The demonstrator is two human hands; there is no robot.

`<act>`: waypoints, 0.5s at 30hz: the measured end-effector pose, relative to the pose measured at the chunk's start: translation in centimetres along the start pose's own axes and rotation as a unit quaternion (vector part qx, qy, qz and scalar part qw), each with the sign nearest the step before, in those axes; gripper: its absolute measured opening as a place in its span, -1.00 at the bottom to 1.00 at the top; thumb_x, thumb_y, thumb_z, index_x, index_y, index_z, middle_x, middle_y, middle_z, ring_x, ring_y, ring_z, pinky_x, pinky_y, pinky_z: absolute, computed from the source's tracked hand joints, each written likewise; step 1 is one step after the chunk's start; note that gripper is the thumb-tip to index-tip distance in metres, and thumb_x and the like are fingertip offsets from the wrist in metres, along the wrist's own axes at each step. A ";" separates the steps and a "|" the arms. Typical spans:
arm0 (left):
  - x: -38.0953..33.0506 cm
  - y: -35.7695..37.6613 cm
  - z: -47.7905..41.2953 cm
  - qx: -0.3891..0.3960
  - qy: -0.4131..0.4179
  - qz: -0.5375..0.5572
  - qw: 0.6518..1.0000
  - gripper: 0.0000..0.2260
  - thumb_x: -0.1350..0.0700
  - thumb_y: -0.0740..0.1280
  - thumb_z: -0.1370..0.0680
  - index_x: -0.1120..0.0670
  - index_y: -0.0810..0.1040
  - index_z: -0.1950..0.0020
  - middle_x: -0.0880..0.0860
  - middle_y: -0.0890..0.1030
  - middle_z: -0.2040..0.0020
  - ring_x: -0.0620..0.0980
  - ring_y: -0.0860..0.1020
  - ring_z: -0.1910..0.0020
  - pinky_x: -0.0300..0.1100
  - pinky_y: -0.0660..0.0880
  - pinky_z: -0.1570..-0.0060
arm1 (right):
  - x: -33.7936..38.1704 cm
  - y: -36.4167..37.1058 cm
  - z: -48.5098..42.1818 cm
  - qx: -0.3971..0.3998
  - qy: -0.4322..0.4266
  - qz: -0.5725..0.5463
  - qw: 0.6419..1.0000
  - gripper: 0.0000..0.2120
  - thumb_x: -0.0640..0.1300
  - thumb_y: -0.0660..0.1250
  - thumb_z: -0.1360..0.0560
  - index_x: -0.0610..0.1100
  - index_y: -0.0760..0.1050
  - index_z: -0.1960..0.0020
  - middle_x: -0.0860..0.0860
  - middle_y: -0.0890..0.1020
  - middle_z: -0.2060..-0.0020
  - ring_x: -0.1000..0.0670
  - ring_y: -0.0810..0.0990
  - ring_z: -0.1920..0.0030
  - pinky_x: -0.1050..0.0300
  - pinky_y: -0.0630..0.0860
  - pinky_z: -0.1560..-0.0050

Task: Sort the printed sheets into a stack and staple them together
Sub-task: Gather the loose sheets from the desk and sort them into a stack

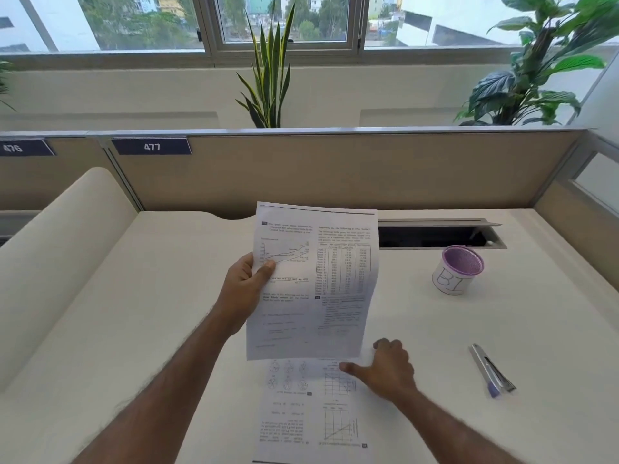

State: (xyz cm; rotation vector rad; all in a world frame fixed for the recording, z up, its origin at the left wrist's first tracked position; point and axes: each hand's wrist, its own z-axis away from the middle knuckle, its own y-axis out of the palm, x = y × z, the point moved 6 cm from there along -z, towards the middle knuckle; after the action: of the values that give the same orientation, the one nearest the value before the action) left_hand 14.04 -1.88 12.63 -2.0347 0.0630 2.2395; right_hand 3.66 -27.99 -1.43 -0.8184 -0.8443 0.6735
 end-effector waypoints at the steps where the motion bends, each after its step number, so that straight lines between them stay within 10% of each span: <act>1: 0.0 0.0 0.0 -0.001 0.000 -0.001 1.000 -0.79 0.12 0.24 -0.65 0.11 0.57 -0.24 0.10 0.72 -0.11 0.21 0.71 0.02 0.15 0.66 0.05 | 0.3 0.2 0.2 -0.014 0.000 0.013 1.000 -0.04 0.54 0.34 -0.12 -0.13 0.37 -0.25 -0.08 0.43 -0.18 -0.11 0.44 -0.22 -0.02 0.45 -0.16; 15: 0.6 -0.3 0.0 -0.012 -0.005 -0.002 1.000 -0.79 0.13 0.25 -0.64 0.13 0.57 -0.23 0.12 0.72 -0.11 0.23 0.71 0.02 0.22 0.64 0.01 | 0.5 2.0 0.1 -0.055 0.055 -0.046 0.996 -0.31 0.23 0.57 -0.17 -0.05 0.41 -0.15 -0.01 0.46 -0.13 -0.06 0.46 -0.19 -0.02 0.43 -0.14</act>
State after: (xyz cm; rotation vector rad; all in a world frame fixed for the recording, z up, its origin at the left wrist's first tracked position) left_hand 14.01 -1.56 12.09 -2.0349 0.0310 2.2585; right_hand 3.49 -26.55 -2.84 -0.9030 -0.8188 0.5000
